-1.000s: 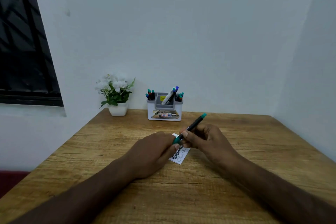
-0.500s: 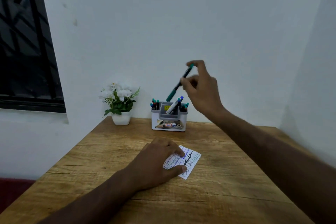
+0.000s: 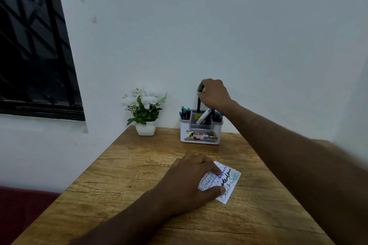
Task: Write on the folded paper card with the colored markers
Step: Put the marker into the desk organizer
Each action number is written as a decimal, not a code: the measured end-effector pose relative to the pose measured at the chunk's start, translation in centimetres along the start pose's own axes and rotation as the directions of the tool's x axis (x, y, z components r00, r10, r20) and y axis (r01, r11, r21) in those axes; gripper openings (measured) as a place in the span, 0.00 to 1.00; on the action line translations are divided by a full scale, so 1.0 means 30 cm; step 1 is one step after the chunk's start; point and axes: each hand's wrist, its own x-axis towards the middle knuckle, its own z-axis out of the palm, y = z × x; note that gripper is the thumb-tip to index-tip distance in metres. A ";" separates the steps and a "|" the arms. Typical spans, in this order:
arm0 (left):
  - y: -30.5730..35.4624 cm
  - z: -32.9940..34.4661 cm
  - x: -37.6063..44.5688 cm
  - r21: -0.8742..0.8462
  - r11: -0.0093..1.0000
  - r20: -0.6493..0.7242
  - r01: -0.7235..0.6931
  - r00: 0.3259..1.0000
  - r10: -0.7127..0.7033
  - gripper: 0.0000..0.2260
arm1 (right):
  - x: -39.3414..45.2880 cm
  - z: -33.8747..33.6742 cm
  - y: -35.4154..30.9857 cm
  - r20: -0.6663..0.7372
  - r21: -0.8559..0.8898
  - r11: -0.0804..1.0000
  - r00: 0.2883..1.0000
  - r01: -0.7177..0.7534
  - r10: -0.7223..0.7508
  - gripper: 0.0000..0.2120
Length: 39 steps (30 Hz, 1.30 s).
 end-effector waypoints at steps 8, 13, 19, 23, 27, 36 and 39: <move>-0.002 -0.002 -0.002 -0.006 1.000 0.019 -0.002 1.000 0.002 0.25 | -0.028 -0.059 0.026 0.044 -0.012 1.000 0.999 -0.025 0.026 0.16; 0.004 -0.015 -0.004 -0.052 0.998 0.049 -0.017 0.999 0.020 0.18 | -0.289 -0.154 0.078 -0.315 0.184 0.981 0.949 0.065 -0.004 0.07; -0.002 -0.022 0.006 -0.070 0.997 0.143 -0.040 0.988 0.050 0.25 | -0.713 -0.156 0.104 0.420 -0.088 0.973 0.894 0.212 -0.157 0.31; 0.021 -0.027 -0.010 -0.119 0.987 0.077 -0.111 0.990 0.120 0.22 | -0.891 -0.178 0.121 0.612 -0.117 0.988 0.791 0.101 -0.008 0.29; 0.037 -0.025 -0.038 -0.051 0.997 0.040 -0.051 0.998 0.053 0.16 | -0.945 -0.216 0.112 0.624 -0.218 0.975 0.774 0.041 0.107 0.29; 0.090 -0.038 -0.073 0.230 0.957 0.287 0.175 0.928 -0.239 0.30 | -0.998 -0.228 0.079 0.524 -0.315 0.935 0.791 -0.163 0.315 0.32; 0.084 -0.036 -0.061 0.236 0.952 0.266 0.194 0.930 -0.255 0.30 | -1.001 -0.226 0.086 0.487 -0.299 0.929 0.803 -0.218 0.345 0.31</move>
